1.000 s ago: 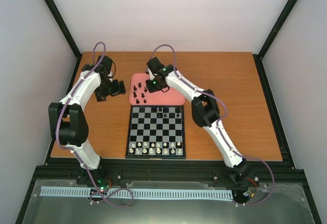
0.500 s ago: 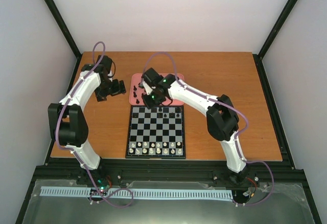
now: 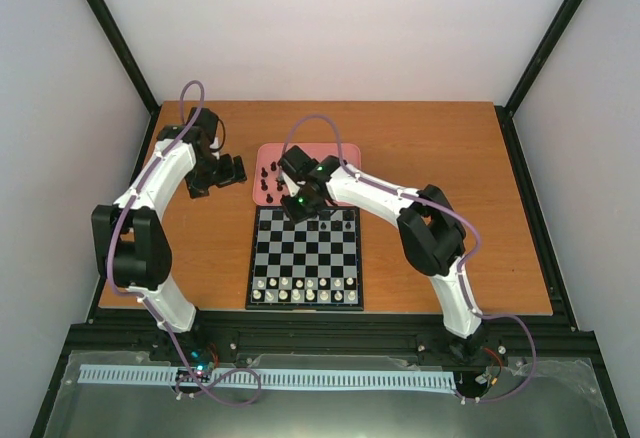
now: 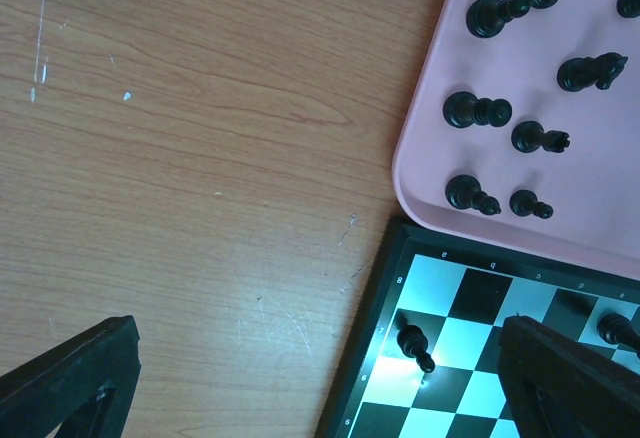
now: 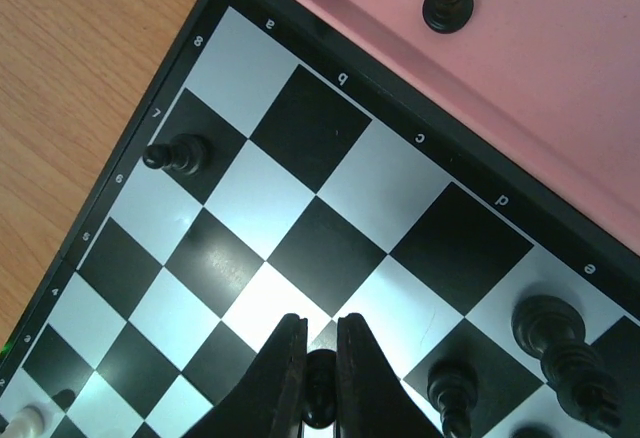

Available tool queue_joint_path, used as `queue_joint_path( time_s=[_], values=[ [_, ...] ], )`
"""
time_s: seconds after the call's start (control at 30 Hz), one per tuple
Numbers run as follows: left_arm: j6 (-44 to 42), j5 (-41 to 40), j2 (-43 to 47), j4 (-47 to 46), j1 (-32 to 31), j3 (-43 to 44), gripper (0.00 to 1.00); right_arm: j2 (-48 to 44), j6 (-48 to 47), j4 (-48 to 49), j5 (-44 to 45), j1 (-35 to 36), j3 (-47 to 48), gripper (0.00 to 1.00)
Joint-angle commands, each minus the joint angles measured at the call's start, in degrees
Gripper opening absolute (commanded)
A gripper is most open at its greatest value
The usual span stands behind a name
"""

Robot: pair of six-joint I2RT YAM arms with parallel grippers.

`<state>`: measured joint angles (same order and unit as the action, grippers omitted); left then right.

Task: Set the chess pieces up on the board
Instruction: Place the chess piece on the chessboard.

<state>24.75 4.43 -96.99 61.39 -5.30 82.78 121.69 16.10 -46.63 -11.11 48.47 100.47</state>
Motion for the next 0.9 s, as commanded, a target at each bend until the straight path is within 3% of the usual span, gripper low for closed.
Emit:
queue_joint_path(
  time_s=[0.0,0.87],
  values=[
    [0.56,-0.08,1.97,-0.39,-0.07,0.0,1.0,2.62,0.35,0.64,0.92,0.14,1.32,0.07],
    [0.45,-0.26,1.19,-0.48,-0.08,0.07,1.0,4.52,-0.62,0.98,2.51,-0.74,-0.01,0.08]
  ],
)
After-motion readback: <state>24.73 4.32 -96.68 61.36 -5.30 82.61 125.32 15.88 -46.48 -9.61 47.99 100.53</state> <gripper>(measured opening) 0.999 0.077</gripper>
